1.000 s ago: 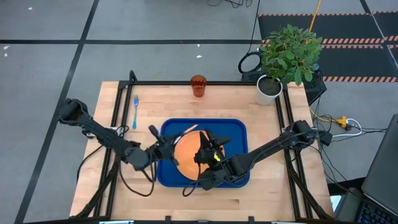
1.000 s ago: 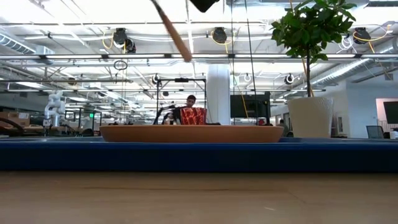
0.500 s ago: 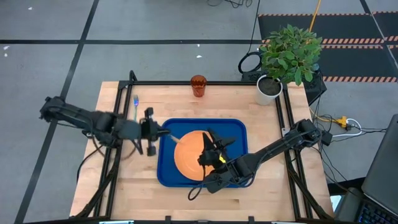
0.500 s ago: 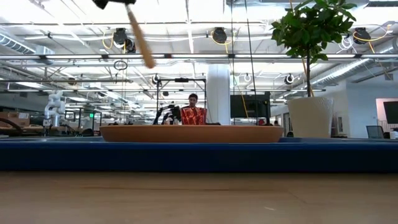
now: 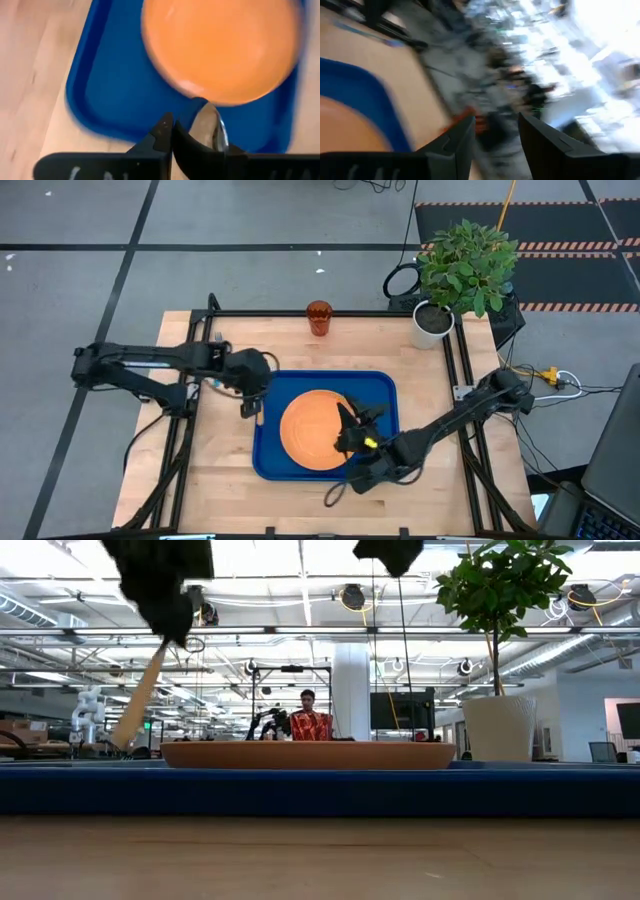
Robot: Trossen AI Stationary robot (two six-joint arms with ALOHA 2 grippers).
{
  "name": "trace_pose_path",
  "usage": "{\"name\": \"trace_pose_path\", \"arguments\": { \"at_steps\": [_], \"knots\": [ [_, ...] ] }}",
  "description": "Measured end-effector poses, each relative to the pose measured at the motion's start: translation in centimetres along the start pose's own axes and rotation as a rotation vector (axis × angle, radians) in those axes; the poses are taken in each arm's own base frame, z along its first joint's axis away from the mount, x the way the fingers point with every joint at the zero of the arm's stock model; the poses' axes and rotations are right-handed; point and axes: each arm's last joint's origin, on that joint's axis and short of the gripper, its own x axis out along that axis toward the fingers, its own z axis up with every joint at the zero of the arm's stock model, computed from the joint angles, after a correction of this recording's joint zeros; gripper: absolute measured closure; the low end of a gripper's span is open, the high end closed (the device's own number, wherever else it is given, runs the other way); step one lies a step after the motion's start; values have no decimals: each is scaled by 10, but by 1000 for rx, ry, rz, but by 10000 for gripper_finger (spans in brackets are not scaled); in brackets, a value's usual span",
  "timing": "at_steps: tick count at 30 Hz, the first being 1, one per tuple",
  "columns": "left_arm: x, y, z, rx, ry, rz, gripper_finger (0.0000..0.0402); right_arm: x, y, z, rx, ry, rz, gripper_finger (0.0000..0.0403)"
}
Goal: Pick and place plate/cup/fork/spoon on tray
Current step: Put the yellow spoon on the blue serving tray to the left of the orange plate
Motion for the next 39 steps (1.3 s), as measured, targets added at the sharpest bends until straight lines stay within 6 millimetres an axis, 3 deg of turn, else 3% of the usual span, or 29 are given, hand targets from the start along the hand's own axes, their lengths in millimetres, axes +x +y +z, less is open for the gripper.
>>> {"name": "trace_pose_path", "arguments": {
  "at_steps": [5,12,21,26,33,39],
  "knots": [
    [17,12,3,-42,94,-43,387,5,-24,-26,235,54,295,258],
    [18,18,15,-56,13,-185,377,5,-42,-56,343,60,313,258],
    [24,20,13,-136,72,-174,386,5,-43,-61,347,53,314,258],
    [39,11,15,-131,114,-185,367,3,-43,-61,350,50,318,257],
    [66,2,14,-129,211,-168,377,0,-40,-65,344,51,328,257],
    [74,3,14,-112,226,-111,362,-4,-39,-64,349,43,339,257]
  ]
}}
